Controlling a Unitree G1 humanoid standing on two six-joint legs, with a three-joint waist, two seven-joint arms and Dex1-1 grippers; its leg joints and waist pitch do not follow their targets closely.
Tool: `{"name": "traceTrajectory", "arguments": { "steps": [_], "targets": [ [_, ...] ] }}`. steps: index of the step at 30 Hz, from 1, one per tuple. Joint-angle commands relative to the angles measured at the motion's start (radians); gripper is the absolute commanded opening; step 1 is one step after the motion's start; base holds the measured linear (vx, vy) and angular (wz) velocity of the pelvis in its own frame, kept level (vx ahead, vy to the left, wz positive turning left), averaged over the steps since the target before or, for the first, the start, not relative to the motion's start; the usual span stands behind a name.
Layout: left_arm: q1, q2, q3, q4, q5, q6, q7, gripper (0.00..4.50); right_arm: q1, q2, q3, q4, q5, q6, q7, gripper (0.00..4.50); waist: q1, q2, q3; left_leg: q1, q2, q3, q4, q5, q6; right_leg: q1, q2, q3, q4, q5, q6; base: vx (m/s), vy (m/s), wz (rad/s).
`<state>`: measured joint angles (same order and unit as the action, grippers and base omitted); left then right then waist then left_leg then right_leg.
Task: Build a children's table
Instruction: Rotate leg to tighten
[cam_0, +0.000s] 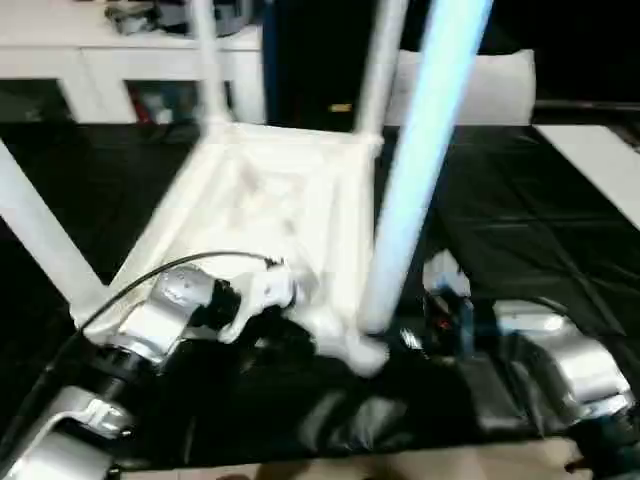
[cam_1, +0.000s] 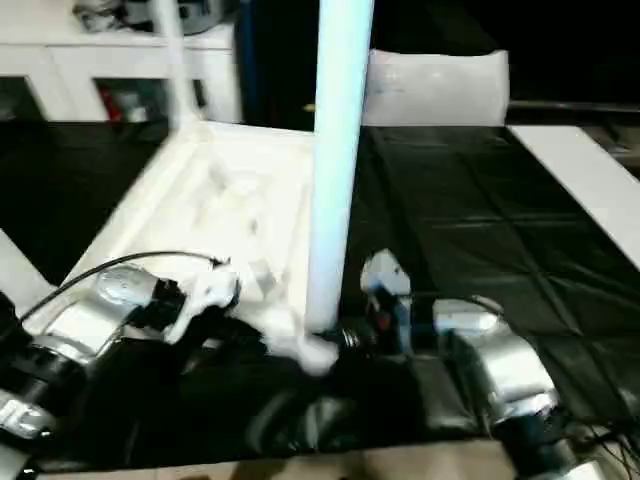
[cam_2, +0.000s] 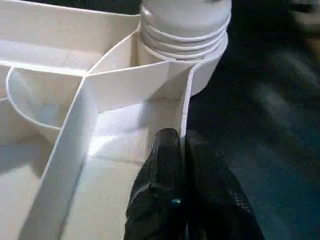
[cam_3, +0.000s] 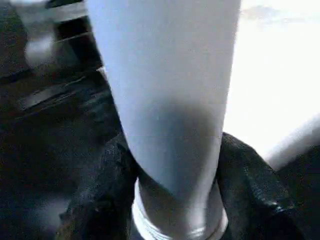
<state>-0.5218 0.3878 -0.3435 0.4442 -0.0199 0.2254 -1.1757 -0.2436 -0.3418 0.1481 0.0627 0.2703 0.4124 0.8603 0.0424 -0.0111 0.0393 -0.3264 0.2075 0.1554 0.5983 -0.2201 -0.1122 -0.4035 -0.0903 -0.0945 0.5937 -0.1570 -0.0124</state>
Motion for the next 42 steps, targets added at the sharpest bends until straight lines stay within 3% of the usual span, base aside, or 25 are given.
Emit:
{"name": "traceTrajectory", "arguments": {
  "steps": [1, 3, 5, 6, 7, 9, 11, 12, 15, 19, 20, 26, 27, 29, 30, 33, 42],
  "targets": [
    [-0.047, -0.099, 0.013, -0.031, 0.003, 0.057, 0.159, 0.00, -0.008, 0.115, 0.070, 0.006, -0.018, 0.073, -0.133, 1.96, -0.004, 0.012, -0.047, -0.016, -0.002, 0.001, -0.076, -0.267, 0.001, 0.049, -0.043, 0.026, -0.110, -0.587, -0.050, 0.000, 0.000, 0.00],
    [-0.054, -0.124, 0.017, -0.026, 0.010, 0.075, 0.199, 0.00, -0.017, 0.155, 0.061, 0.014, -0.024, 0.097, -0.189, 1.95, -0.017, 0.014, -0.046, -0.015, -0.005, 0.000, -0.072, -0.284, 0.004, 0.043, -0.039, 0.019, -0.116, -0.605, -0.045, 0.000, 0.000, 0.00],
    [-0.088, -0.220, 0.050, 0.012, 0.032, 0.128, 0.368, 0.00, -0.077, 0.291, 0.035, 0.098, -0.078, 0.120, -0.405, 1.95, -0.026, 0.019, -0.046, -0.015, -0.006, -0.002, -0.072, -0.296, 0.008, 0.041, -0.039, 0.013, -0.121, -0.615, -0.041, 0.000, 0.000, 0.00],
    [-0.090, -0.226, 0.053, 0.015, 0.035, 0.131, 0.380, 0.00, -0.082, 0.302, 0.033, 0.105, -0.082, 0.120, -0.422, 1.95, -0.036, 0.019, -0.048, -0.015, -0.006, -0.006, -0.071, -0.306, 0.003, 0.041, -0.039, 0.007, -0.122, -0.612, -0.043, 0.000, 0.000, 0.00],
    [-0.105, -0.258, 0.068, 0.031, 0.050, 0.141, 0.448, 0.00, -0.117, 0.358, 0.012, 0.160, -0.117, 0.119, -0.526, 1.95, -0.041, 0.033, -0.052, -0.017, -0.006, -0.010, -0.073, -0.298, 0.005, 0.049, -0.042, 0.005, -0.119, -0.581, -0.049, 0.000, 0.000, 0.00],
    [-0.115, -0.272, 0.073, 0.042, 0.065, 0.141, 0.486, 0.00, -0.144, 0.391, -0.004, 0.201, -0.142, 0.113, -0.596, 1.95, -0.050, 0.027, -0.051, -0.030, -0.005, -0.012, -0.078, -0.284, 0.015, 0.054, -0.040, 0.006, -0.115, -0.536, -0.061, 0.000, 0.000, 0.00],
    [-0.120, -0.274, 0.068, 0.047, 0.076, 0.137, 0.497, 0.00, -0.159, 0.413, -0.022, 0.221, -0.138, 0.097, -0.627, 1.95, -0.054, 0.034, -0.052, -0.020, -0.006, -0.007, -0.075, -0.286, 0.027, 0.046, -0.041, 0.013, -0.117, -0.517, -0.076, 0.000, 0.000, 0.00],
    [-0.118, -0.269, 0.062, 0.045, 0.081, 0.133, 0.484, 0.00, -0.159, 0.422, -0.025, 0.212, -0.131, 0.086, -0.620, 2.51, -0.055, 0.035, -0.053, -0.022, -0.005, -0.007, -0.076, -0.278, 0.031, 0.049, -0.041, 0.014, -0.114, -0.498, -0.084, 0.000, 0.000, 0.00],
    [-0.093, -0.237, 0.037, 0.021, 0.085, 0.122, 0.417, 0.00, -0.126, 0.431, -0.034, 0.147, -0.118, 0.052, -0.591, 2.71, -0.050, 0.037, -0.058, -0.030, 0.002, -0.004, -0.080, -0.209, 0.047, 0.057, -0.042, 0.027, -0.095, -0.354, -0.130, 0.000, 0.000, 0.00],
    [-0.060, -0.190, 0.030, 0.007, 0.078, 0.102, 0.353, 0.00, -0.070, 0.380, -0.028, 0.068, -0.122, 0.018, -0.530, 3.17, -0.047, 0.040, -0.065, -0.034, 0.006, -0.001, -0.076, -0.112, 0.070, 0.069, -0.043, 0.034, -0.071, -0.173, -0.197, 0.000, 0.000, 0.00],
    [-0.055, -0.179, 0.027, 0.009, 0.077, 0.079, 0.336, 0.00, -0.061, 0.365, -0.028, 0.052, -0.113, 0.013, -0.508, 3.28, -0.047, 0.039, -0.065, -0.033, 0.006, 0.000, -0.076, -0.106, 0.072, 0.069, -0.043, 0.034, -0.070, -0.164, -0.205, 0.000, 0.000, 0.00],
    [-0.015, -0.079, 0.002, -0.002, 0.057, -0.026, 0.166, 0.00, 0.019, 0.192, -0.047, -0.082, -0.038, -0.003, -0.298, 3.74, -0.033, 0.035, -0.055, -0.026, 0.010, 0.005, -0.080, -0.155, 0.081, 0.066, -0.045, 0.037, -0.082, -0.285, -0.179, 0.000, 0.000, 0.00],
    [-0.010, -0.058, -0.006, -0.006, 0.052, -0.040, 0.126, 0.00, 0.036, 0.152, -0.054, -0.106, -0.023, -0.010, -0.234, 3.93, -0.032, 0.027, -0.054, -0.027, 0.009, 0.005, -0.081, -0.172, 0.079, 0.067, -0.043, 0.036, -0.087, -0.321, -0.163, 0.000, 0.000, 0.00],
    [-0.006, -0.025, -0.023, -0.004, 0.052, -0.077, 0.067, 0.00, 0.058, 0.085, -0.061, -0.129, -0.007, -0.019, -0.136, 4.00, -0.028, 0.032, -0.051, -0.023, 0.013, 0.005, -0.083, -0.185, 0.080, 0.061, -0.044, 0.040, -0.086, -0.334, -0.157, 0.000, 0.000, 0.00],
    [-0.001, -0.004, -0.034, -0.007, 0.039, -0.102, 0.006, 0.00, 0.067, 0.029, -0.059, -0.132, 0.000, -0.028, -0.066, 4.06, -0.026, 0.026, -0.053, -0.024, 0.012, 0.005, -0.082, -0.186, 0.083, 0.063, -0.044, 0.040, -0.087, -0.335, -0.155, 0.000, 0.000, 0.00],
    [0.002, 0.034, -0.049, -0.015, 0.004, -0.140, -0.116, 0.00, 0.068, -0.092, -0.055, -0.125, 0.030, -0.037, 0.084, 4.34, -0.011, 0.027, -0.053, -0.020, 0.014, 0.008, -0.080, -0.171, 0.089, 0.060, -0.046, 0.044, -0.083, -0.323, -0.170, 0.000, 0.000, 0.00],
    [-0.033, 0.067, -0.095, 0.003, -0.012, -0.237, -0.287, 0.00, 0.010, -0.226, -0.012, -0.054, 0.078, -0.069, 0.363, 4.34, 0.019, 0.018, -0.057, -0.018, 0.019, 0.013, -0.076, -0.109, 0.106, 0.059, -0.049, 0.045, -0.071, -0.265, -0.203, 0.000, 0.000, 0.00]
  ]
}}
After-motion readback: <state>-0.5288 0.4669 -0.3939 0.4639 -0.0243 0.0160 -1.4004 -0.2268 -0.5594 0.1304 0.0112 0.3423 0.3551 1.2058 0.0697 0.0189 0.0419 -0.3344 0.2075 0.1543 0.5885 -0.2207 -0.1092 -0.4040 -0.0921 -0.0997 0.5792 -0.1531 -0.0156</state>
